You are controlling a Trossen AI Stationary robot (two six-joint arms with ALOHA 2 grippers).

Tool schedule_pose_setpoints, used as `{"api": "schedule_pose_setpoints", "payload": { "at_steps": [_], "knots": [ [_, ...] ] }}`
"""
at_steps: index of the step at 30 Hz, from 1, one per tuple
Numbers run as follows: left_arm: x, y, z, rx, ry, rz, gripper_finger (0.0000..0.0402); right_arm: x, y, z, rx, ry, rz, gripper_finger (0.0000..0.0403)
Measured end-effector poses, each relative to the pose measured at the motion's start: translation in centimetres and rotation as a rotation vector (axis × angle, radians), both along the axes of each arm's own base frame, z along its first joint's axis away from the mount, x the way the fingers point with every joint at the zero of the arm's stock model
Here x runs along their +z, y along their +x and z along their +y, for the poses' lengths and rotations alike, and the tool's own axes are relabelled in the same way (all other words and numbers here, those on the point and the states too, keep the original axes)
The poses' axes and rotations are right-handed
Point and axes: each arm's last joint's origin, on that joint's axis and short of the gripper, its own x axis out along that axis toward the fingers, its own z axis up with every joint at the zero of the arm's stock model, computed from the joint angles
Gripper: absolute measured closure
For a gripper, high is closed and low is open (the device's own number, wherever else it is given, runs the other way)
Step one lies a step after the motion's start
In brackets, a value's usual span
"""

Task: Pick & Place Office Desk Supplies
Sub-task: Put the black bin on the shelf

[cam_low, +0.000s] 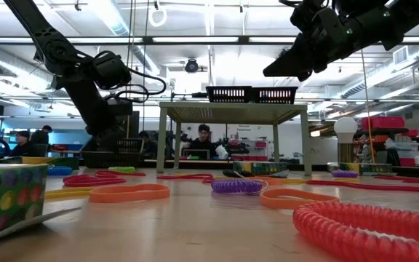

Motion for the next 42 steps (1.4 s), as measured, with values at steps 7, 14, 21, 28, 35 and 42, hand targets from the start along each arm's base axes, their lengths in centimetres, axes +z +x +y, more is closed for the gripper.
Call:
{"api": "schedule_pose_setpoints", "payload": {
  "at_steps": [7, 14, 21, 28, 35, 42],
  "knots": [
    [0.0, 0.1, -0.1, 0.019, -0.063, -0.055, 0.0396, 0.0, 0.0, 0.0, 0.0, 0.0, 0.0, 0.0396],
    [1.9, 0.9, 0.8, 0.076, -0.084, -0.091, 0.0393, 0.0, 0.0, 0.0, 0.001, -0.003, 0.0, 0.0396],
    [2.8, 0.7, 1.6, 0.099, -0.091, -0.061, 0.0347, 0.0, 0.0, 0.0, 0.001, -0.003, 0.0, 0.0396],
    [2.7, 0.4, 1.5, 0.016, -0.103, 0.059, 0.0276, 0.0, 0.0, 0.0, 0.006, -0.001, 0.0, 0.0396],
    [2.6, -0.5, 2.4, 0.014, -0.093, 0.126, 0.0241, 0.0, 0.0, 0.0, 0.007, -0.001, 0.0, 0.0396],
    [2.1, -0.5, 2.6, -0.039, -0.148, 0.128, 0.03, 0.0, 0.0, 0.0, 0.012, -0.007, -0.001, 0.0396]
  ]
}}
